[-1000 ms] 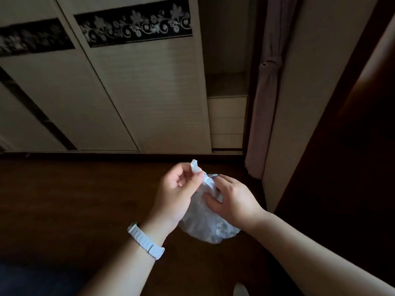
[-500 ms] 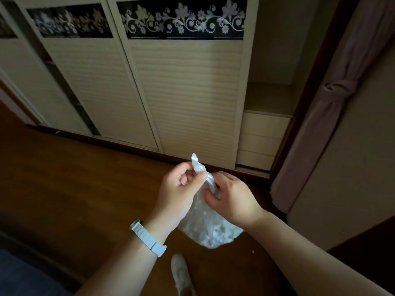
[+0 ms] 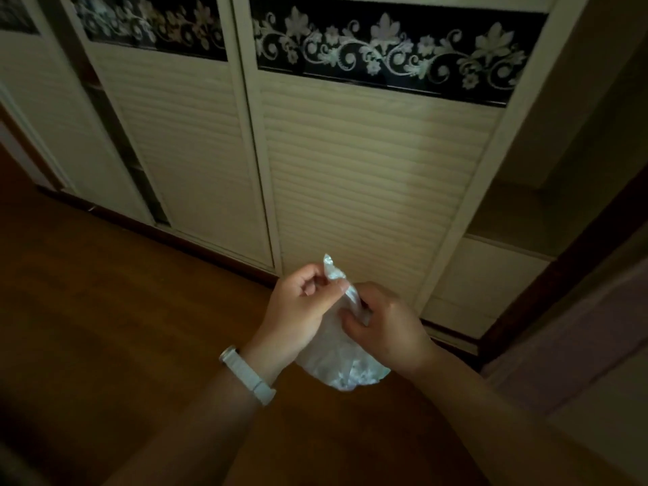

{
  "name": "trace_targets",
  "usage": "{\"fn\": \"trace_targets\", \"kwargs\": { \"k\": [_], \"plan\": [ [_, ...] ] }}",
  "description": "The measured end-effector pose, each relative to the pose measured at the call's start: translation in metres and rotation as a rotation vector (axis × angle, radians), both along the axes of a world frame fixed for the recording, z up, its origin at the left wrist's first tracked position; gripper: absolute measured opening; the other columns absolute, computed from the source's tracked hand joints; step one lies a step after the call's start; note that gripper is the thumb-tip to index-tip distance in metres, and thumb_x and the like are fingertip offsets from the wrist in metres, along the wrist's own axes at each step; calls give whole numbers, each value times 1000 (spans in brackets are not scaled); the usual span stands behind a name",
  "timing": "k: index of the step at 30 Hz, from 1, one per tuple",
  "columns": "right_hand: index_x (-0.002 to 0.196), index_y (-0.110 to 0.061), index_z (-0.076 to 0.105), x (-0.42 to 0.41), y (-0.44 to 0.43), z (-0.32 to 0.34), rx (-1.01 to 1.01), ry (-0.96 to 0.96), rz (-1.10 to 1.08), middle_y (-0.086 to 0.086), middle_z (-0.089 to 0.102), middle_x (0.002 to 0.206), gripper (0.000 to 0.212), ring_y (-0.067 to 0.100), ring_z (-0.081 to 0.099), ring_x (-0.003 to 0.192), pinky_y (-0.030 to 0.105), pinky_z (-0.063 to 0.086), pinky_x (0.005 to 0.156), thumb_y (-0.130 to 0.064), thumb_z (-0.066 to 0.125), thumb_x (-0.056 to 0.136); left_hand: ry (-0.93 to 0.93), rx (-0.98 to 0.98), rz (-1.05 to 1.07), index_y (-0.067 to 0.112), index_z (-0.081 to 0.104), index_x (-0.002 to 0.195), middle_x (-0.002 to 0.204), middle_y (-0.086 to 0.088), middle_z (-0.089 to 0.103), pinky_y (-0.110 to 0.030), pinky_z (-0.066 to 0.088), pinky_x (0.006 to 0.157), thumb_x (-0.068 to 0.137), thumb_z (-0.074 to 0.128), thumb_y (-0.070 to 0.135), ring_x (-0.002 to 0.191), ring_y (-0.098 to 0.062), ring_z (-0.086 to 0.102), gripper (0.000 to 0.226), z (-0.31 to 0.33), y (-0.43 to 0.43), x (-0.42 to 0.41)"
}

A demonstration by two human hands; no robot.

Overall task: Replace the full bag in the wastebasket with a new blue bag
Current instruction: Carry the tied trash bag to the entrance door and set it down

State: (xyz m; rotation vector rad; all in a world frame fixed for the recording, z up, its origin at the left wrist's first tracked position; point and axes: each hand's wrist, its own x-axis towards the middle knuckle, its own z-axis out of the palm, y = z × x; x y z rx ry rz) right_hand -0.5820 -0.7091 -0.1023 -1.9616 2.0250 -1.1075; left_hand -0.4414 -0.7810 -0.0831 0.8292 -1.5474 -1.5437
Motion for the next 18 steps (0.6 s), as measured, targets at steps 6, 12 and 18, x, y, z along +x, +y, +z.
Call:
{"fn": "trace_targets", "kwargs": {
  "k": [6, 12, 18],
  "plan": [
    [96, -21, 62, 6, -106, 6, 54, -42, 112, -6, 61, 85, 17, 11, 58, 76, 34, 49, 66, -31, 62, 83, -25, -20, 114, 21, 71, 77, 73, -11, 68, -32, 50, 66, 79, 74, 21, 70, -17, 63, 5, 8, -84, 13],
    [107, -25, 60, 5, -215, -1, 89, -68, 284, -8, 60, 94, 25, 12, 56, 85, 28, 44, 70, -41, 58, 88, -67, -88, 260, 6, 67, 83, 75, -8, 66, -25, 51, 65, 88, 68, 11, 71, -15, 62, 7, 11, -168, 17],
    [103, -23, 60, -13, -331, -10, 56, -137, 473, -10, 58, 89, 24, 9, 55, 81, 28, 47, 69, -41, 61, 87, -112, -75, 406, 5, 67, 86, 76, -3, 68, -23, 51, 67, 89, 64, 8, 73, -15, 66, 6, 15, -260, -1]
  ]
}}
